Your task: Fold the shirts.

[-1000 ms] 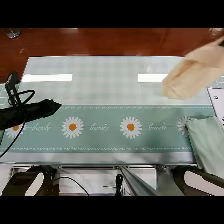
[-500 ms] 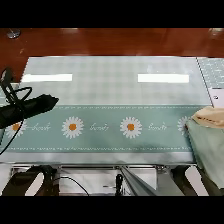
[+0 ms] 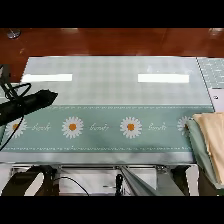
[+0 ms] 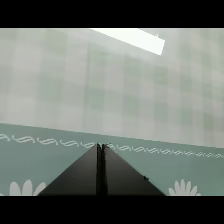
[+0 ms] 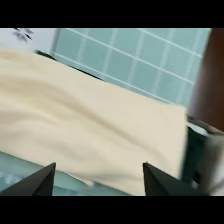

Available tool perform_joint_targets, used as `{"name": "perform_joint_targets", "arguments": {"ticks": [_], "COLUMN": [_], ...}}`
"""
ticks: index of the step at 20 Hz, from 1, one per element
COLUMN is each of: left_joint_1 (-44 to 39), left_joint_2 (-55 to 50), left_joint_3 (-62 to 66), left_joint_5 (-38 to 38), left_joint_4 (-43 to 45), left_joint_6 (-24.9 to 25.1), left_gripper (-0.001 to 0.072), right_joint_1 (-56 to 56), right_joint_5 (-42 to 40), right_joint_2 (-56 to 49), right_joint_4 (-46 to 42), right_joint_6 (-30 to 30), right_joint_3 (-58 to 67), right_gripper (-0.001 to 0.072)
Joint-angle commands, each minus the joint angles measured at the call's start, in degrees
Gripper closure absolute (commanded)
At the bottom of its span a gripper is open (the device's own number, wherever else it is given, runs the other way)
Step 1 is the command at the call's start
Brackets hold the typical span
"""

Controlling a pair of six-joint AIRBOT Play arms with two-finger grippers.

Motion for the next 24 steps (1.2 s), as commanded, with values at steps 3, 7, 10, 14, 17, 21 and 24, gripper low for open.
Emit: {"name": "perform_joint_targets", "arguments": {"ticks": [3,7,10,14,17,21,24], "left_joint_1": [-0.2,-5.4,-12.0,-16.4,-13.0,-10.4,-10.4], "left_joint_2": [-10.9,-23.0,-27.8,-30.1,-33.0,-33.1,-33.3], "left_joint_3": [18.7,44.6,50.4,33.8,30.0,30.3,30.3], "left_joint_5": [-3.9,-12.1,-20.2,-20.0,-22.8,-21.8,-26.5], "left_joint_4": [-9.3,-8.5,3.2,24.8,25.5,25.6,25.6], "left_joint_6": [7.3,7.3,5.2,-6.6,-7.4,-7.2,-6.7], "left_gripper": [0.0679,0.0680,0.0680,0.0680,0.0679,0.0679,0.0678], "right_joint_1": [5.9,38.0,61.6,73.5,72.4,72.3,72.3], "right_joint_5": [-20.2,-27.7,-27.4,-28.3,-28.6,-29.9,-29.9], "right_joint_2": [-9.3,-17.7,-24.4,-33.9,-38.8,-38.6,-38.5], "right_joint_4": [47.2,45.5,19.5,-2.7,-1.8,-3.3,-3.0], "right_joint_6": [-5.9,-15.2,-13.1,2.1,7.8,7.8,7.8], "right_joint_3": [7.0,11.1,10.7,0.3,-2.3,-2.3,-2.3], "right_gripper": [0.0370,0.0692,0.0693,0.0693,0.0693,0.0693,0.0693]}}
